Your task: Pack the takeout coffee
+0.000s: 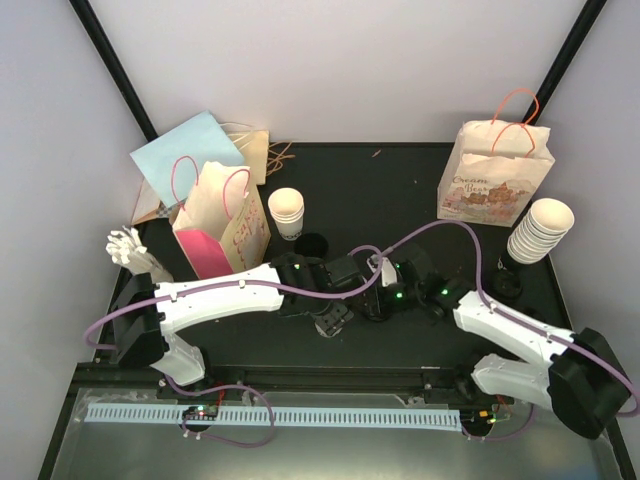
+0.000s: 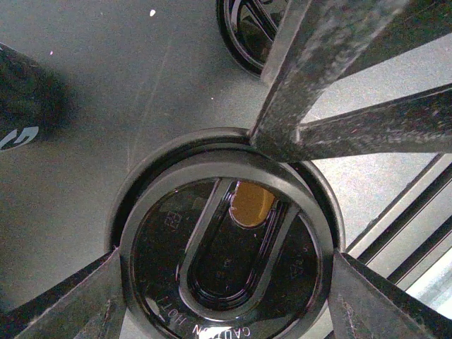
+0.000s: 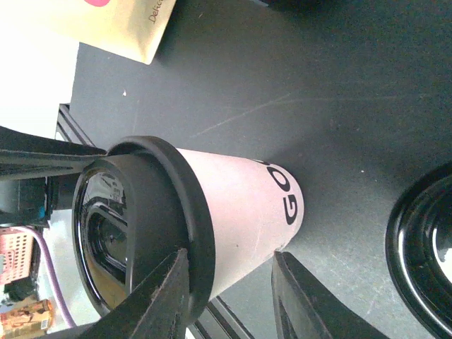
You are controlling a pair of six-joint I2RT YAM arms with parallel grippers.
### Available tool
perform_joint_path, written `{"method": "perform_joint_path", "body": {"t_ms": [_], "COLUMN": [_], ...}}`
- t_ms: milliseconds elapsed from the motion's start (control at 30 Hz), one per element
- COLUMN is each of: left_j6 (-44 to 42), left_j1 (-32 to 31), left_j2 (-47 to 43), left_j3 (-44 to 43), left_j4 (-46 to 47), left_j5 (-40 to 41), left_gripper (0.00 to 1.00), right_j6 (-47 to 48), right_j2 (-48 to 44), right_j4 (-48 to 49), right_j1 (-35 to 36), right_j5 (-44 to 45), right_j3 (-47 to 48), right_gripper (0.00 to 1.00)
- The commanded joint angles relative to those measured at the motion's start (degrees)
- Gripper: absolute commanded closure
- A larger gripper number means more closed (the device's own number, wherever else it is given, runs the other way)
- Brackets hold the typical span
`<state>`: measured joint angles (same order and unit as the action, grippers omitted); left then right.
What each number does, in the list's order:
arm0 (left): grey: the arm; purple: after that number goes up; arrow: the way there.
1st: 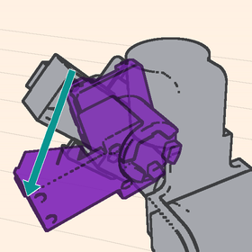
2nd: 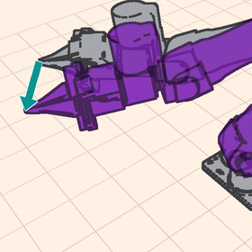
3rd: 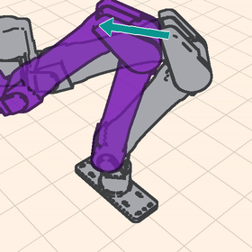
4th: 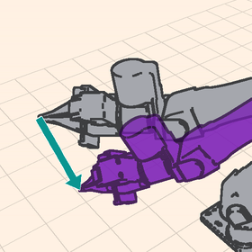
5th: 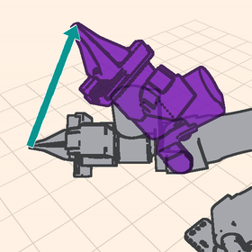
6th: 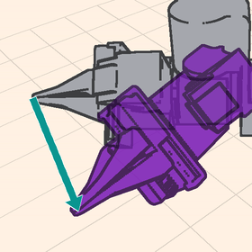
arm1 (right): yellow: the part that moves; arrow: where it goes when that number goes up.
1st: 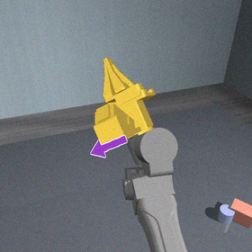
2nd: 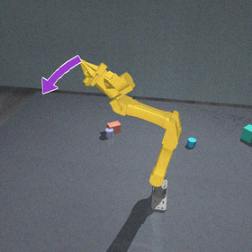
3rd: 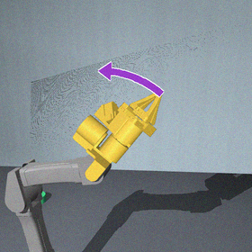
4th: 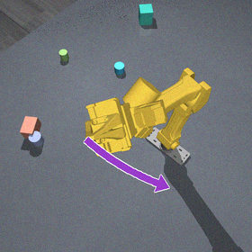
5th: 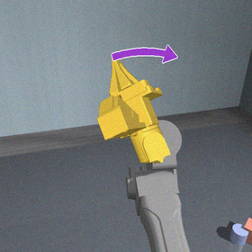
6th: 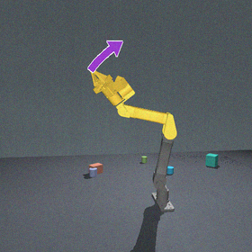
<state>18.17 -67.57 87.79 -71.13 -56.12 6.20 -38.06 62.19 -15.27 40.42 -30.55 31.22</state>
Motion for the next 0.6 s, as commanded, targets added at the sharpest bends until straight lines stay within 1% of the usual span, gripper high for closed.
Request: {"method": "perform_joint_path", "body": {"t_ms": [0, 133, 567], "left_j6": [0.6, 0.7, 0.9], "left_j1": [-0.5, -0.5, -0.5], "left_j2": [1.9, 1.5, 1.1], "left_j3": [0.4, 1.2, 2.1], "left_j4": [0.2, 0.8, 1.2], "left_j5": [-1.0, -1.3, -1.4], "left_gripper": [0.29, 0.29, 0.3], "right_j6": [-0.8, -0.9, -0.4], "right_j2": [2.1, 2.7, 3.3], "right_j4": [3.7, 4.7, 6.0], "right_j1": [-0.1, -0.1, -0.1], "right_j5": [-3.2, -4.4, -9.0], "right_j3": [0.5, -0.3, -0.8], "right_gripper": [0.66, 0.68, 0.68]}}
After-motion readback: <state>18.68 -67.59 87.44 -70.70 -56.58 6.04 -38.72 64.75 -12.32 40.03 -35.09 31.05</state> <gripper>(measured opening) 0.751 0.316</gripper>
